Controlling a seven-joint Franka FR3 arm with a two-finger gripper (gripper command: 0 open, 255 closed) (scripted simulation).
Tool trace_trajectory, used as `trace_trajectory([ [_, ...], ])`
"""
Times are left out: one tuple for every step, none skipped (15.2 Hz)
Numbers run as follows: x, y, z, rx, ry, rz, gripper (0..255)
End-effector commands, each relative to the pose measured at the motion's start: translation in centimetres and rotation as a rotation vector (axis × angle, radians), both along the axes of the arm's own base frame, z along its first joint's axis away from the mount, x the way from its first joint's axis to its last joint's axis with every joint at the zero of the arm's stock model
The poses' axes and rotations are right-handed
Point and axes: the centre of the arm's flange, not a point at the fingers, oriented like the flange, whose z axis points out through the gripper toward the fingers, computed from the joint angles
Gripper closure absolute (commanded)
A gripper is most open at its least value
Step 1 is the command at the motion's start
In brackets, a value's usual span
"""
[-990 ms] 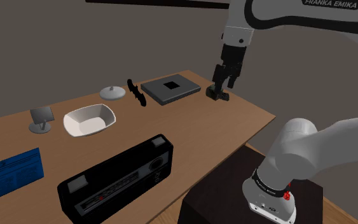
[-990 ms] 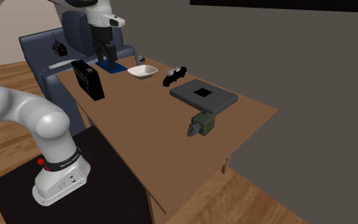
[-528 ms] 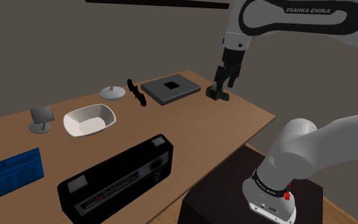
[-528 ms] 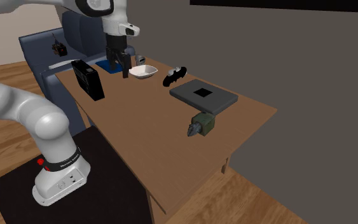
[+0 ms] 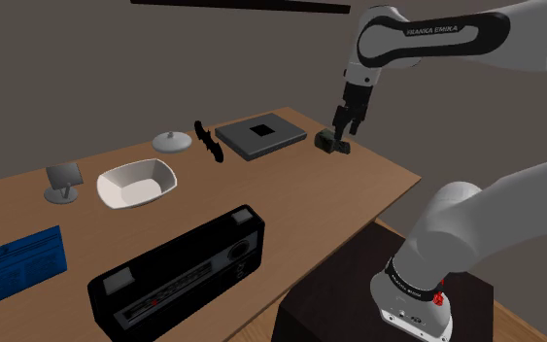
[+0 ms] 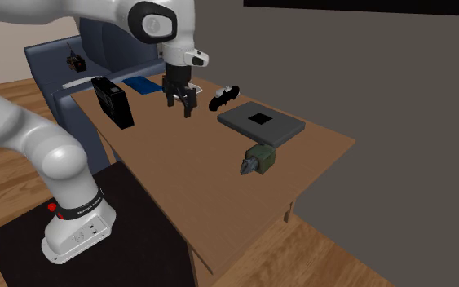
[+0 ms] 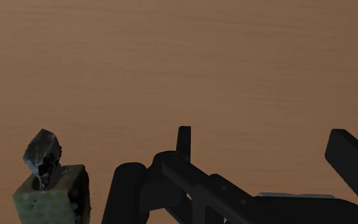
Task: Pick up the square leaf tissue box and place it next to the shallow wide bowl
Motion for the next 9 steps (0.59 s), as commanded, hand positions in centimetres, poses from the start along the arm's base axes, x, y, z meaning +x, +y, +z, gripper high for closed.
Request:
trace_trajectory([
  [0.7, -2.4, -0.9, 0.003, -0.003, 0.000, 0],
  [1.0, -3.6, -1.4, 0.005, -0.004, 0.000, 0],
  [1.3, -4.8, -2.0, 0.008, -0.005, 0.000, 0],
  [1.6, -6.0, -2.6, 0.010, -0.006, 0.000, 0],
  [1.9, -7.2, -3.1, 0.012, -0.007, 0.000, 0],
  [2.2, -8.4, -3.7, 0.014, -0.008, 0.000, 0],
  [2.5, -9.5, -4.3, 0.016, -0.009, 0.000, 0],
  [2.8, -10.7, -4.8, 0.018, -0.010, 0.000, 0],
  [3.1, -11.9, -5.4, 0.021, -0.010, -0.001, 0],
])
